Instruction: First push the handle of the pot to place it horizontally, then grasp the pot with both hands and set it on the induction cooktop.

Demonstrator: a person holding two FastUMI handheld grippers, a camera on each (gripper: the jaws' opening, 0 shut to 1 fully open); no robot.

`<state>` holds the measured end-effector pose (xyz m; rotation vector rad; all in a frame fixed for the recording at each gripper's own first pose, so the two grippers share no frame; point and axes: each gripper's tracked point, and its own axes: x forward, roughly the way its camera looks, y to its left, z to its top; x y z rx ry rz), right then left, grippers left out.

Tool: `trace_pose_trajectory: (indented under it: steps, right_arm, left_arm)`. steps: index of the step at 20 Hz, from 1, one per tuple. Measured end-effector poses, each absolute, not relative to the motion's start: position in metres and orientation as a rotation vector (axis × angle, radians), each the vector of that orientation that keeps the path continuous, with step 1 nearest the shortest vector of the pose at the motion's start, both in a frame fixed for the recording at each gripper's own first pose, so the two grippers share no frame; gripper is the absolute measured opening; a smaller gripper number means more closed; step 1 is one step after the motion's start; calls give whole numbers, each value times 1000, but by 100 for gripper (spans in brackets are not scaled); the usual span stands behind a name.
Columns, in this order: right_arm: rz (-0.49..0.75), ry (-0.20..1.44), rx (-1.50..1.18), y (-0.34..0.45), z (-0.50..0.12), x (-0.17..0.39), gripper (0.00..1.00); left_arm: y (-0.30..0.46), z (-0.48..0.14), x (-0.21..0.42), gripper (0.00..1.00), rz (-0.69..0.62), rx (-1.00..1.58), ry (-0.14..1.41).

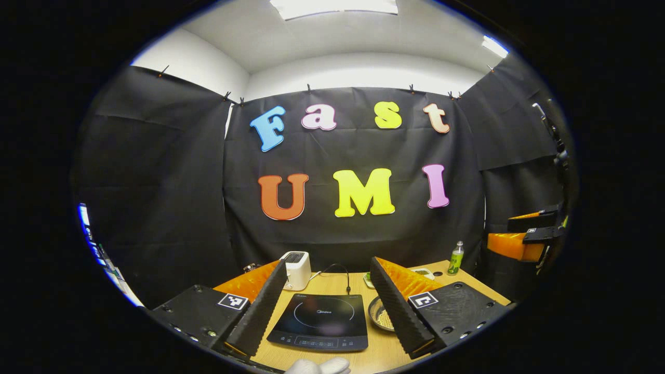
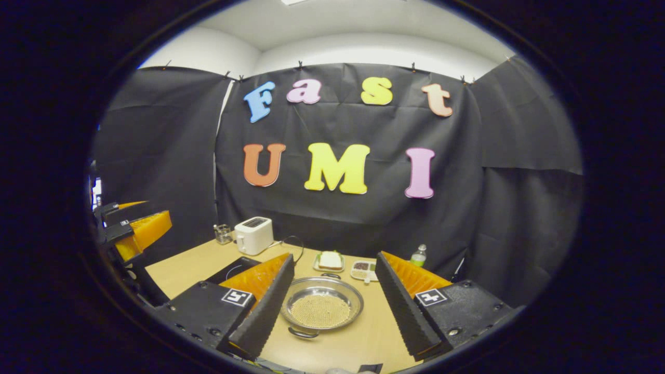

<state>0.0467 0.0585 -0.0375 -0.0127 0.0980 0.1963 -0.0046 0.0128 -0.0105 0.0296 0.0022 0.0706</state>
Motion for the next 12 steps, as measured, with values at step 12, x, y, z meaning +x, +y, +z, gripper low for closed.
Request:
trace_pose_trajectory:
  steps: [12]
  right_arm:
    - [557, 477, -65, 184, -173, 97, 76]
  left_arm:
    - [19, -30, -22, 96, 175, 38, 20]
